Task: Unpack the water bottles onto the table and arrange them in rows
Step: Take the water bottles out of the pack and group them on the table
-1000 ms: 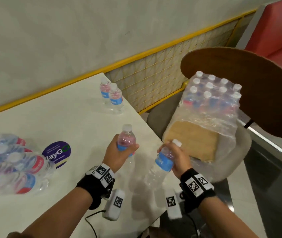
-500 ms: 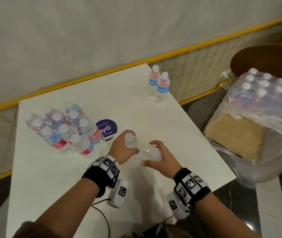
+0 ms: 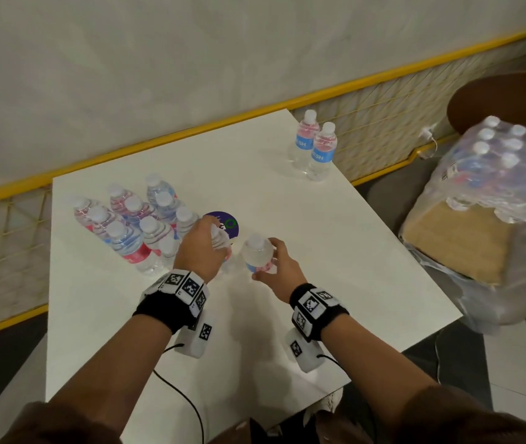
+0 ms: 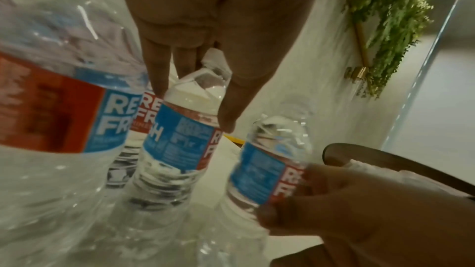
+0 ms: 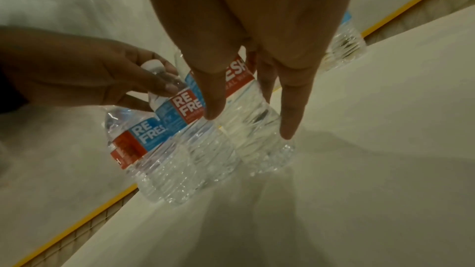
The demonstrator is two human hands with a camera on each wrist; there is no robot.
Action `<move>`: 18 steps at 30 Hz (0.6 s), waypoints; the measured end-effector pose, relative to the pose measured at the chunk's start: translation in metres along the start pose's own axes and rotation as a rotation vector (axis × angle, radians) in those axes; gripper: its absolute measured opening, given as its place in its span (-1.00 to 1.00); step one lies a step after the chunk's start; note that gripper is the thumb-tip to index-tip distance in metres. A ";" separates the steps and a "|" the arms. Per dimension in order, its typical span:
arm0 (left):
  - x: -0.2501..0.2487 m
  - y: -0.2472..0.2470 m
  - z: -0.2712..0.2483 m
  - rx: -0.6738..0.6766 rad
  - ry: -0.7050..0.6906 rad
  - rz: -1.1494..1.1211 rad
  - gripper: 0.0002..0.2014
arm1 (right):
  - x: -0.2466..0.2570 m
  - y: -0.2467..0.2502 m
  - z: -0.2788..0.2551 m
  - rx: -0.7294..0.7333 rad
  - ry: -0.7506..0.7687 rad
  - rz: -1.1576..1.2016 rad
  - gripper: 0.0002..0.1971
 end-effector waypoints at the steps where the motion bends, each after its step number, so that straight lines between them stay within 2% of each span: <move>1: 0.000 0.001 0.000 0.007 -0.006 0.024 -0.52 | 0.003 -0.007 0.003 -0.005 -0.007 -0.004 -0.29; 5: -0.004 0.004 -0.004 0.002 -0.039 0.060 -0.53 | 0.014 -0.026 0.012 -0.019 -0.021 -0.014 -0.32; 10: -0.001 0.000 -0.006 0.012 -0.124 0.072 -0.30 | 0.017 -0.020 0.020 0.001 -0.020 -0.034 -0.32; 13: -0.016 -0.002 -0.010 -0.075 -0.342 0.234 -0.24 | 0.007 -0.003 0.017 0.009 -0.043 -0.055 -0.25; 16: -0.055 -0.013 -0.020 -0.159 -0.584 0.125 -0.39 | -0.015 0.029 0.010 -0.057 -0.103 -0.025 -0.34; 18: -0.084 -0.035 -0.028 -0.109 -0.725 0.025 -0.51 | -0.033 0.059 0.006 -0.113 -0.147 0.002 -0.43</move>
Point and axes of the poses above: each hand's wrist, its own z-axis towards the middle knuckle, its own y-axis out of the back of the hand, x = y × z, the point moved 2 cm from there along z, towards the middle knuckle, and after that the axes turned 14 degrees about -x, right-handed, at the moved point
